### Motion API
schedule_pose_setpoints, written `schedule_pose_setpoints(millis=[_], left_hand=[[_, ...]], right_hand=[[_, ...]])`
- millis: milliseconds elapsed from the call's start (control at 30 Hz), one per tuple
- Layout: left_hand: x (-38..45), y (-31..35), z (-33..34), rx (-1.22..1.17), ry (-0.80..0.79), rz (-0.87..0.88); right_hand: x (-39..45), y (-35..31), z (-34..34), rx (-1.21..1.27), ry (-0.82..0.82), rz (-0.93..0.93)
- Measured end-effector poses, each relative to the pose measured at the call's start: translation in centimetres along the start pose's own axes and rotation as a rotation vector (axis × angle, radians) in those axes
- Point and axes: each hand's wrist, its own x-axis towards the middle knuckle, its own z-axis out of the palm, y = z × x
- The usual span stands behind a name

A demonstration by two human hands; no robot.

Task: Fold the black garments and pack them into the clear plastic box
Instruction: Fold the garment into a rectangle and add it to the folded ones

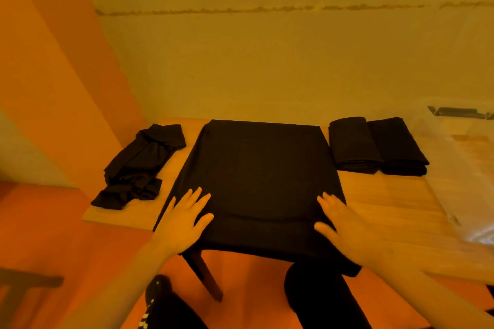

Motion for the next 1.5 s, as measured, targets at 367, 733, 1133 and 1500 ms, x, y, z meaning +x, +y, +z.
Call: schedule_pose_setpoints(millis=[367, 733, 1133, 1500], left_hand=[[8.0, -2.1, -0.2, 0.137, 0.005, -0.201], [2.9, -2.7, 0.3, 0.025, 0.1, -0.2], [7.0, -0.3, -3.0, 0.165, 0.028, 0.046], [-3.5, -2.4, 1.0, -0.17, 0.384, -0.146]], right_hand=[[13.6, -0.1, -3.0, -0.104, -0.031, 0.071], [9.2, -2.0, -2.1, -0.12, -0.03, -0.055], [11.0, -2.8, -5.2, -0.085, -0.071, -0.164], [3.5, -1.5, -0.7, -0.216, 0.032, -0.212]])
